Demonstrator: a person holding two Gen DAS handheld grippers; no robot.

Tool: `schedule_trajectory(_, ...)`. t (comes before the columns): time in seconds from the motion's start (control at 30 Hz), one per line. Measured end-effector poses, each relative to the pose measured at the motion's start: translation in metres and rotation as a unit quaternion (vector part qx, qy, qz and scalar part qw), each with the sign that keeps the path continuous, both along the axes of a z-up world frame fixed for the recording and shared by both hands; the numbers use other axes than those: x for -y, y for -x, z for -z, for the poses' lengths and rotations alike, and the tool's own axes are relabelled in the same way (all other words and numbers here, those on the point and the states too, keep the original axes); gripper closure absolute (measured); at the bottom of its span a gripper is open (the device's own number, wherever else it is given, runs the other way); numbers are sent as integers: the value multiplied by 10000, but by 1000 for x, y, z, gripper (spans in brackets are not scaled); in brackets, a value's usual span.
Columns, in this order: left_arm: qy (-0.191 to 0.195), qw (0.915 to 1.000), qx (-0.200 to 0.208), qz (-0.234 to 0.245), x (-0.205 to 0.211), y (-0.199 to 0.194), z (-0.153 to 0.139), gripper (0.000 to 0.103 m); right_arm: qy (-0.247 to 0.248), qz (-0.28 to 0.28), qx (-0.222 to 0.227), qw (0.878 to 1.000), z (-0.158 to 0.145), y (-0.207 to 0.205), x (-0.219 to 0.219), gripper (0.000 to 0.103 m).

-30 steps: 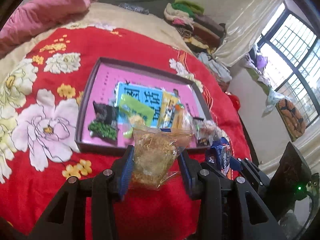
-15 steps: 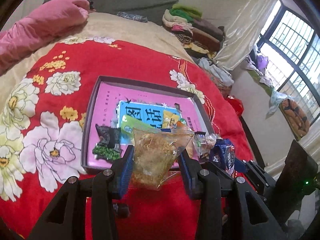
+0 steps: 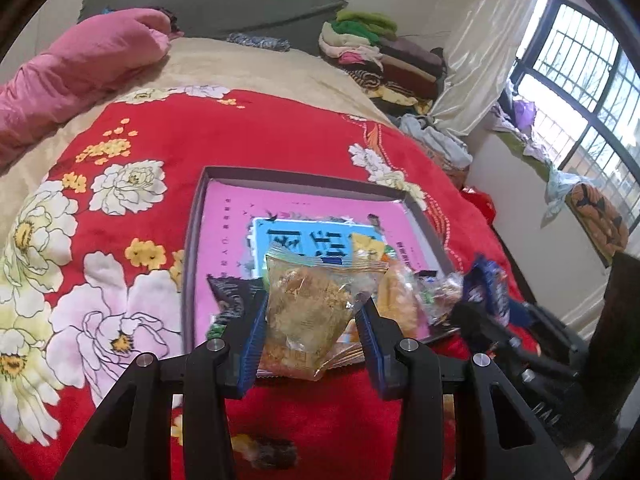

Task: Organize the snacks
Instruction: 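Carry the pastry packet over the tray with the left tool while the right tool carries the cookie packet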

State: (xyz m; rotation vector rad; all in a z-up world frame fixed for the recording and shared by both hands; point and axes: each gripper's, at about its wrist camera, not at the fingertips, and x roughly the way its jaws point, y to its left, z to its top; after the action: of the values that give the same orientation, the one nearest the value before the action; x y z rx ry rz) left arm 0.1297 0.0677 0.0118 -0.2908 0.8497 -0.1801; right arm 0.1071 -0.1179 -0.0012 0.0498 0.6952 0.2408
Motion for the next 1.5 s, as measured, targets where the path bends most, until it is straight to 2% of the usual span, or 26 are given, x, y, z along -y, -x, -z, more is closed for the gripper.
schedule_trajectory(0.17, -168, 9998, -78, 26, -7, -5, 10, 58, -22, 145, -47, 9999, 2, -11, 4, 51)
schedule_trajectory(0.57, -199, 9991, -376, 34, -6, -19, 40, 58, -28, 231, -405, 9989, 29, -39, -6, 51)
schedule_trajectory(1.2, -134, 9987, -450, 185, 2, -23, 52, 58, 90, 293, -641, 9975, 49, -58, -13, 51)
schedule_trajectory(1.5, -151, 9989, -434, 138, 1, -24, 54, 58, -63, 285, -684, 9972, 50, -56, -11, 49)
